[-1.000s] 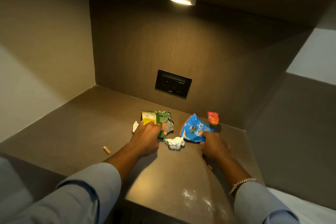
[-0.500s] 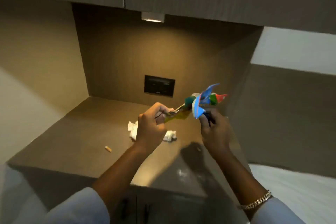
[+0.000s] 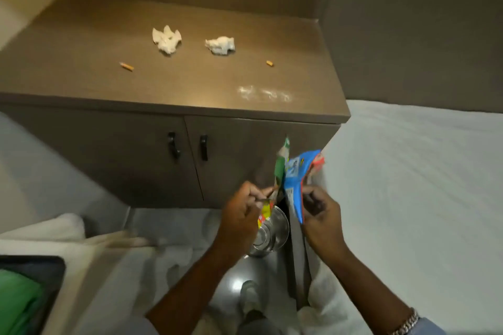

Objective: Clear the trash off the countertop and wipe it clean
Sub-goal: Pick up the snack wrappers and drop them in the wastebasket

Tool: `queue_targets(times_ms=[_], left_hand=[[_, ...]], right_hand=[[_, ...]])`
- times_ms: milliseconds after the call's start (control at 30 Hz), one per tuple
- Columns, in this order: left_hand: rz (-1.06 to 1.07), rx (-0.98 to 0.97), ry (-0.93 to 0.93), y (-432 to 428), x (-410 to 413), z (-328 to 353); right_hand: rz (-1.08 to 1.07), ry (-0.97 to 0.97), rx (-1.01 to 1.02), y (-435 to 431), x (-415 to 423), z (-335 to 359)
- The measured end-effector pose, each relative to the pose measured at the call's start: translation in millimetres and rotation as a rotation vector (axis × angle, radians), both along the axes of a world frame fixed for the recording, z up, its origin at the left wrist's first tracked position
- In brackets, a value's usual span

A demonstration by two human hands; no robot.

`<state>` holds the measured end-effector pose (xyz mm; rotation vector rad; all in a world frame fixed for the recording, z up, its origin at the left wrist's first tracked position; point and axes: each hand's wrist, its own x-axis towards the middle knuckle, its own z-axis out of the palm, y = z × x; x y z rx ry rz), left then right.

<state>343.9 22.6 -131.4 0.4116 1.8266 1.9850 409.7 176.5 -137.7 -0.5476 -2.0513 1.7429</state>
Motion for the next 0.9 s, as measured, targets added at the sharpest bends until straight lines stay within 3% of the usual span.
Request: queue_targets(times_ms=[200,367,500,667,767,900], left_hand=[[0.244,-0.238,-0.506,55,7,-196],[0.382,-0.324,-0.619,105,-7,-357],[0.316,-0.189,-0.86,106,2,-418],[0.178,-0.239,-0.959,76,7,-393],[0.184,-0.272,-0.889,61,4,-335],[0.204,-0.332,-0.686,47,0,-216]], right_hand=[[-0.052,-0.434,-0.176,26,8,-207],[-0.191,-0.54,-0.345,61,-17,-375],[-0.174,-0.516,-0.447,59,-28,-435],[-0.225,-0.566,-0.514,58,-17,-417],[-0.233,-0.536,-0.485,61,-11,-362],[-0.051,-0.55,-0.33,59,-2,-249]])
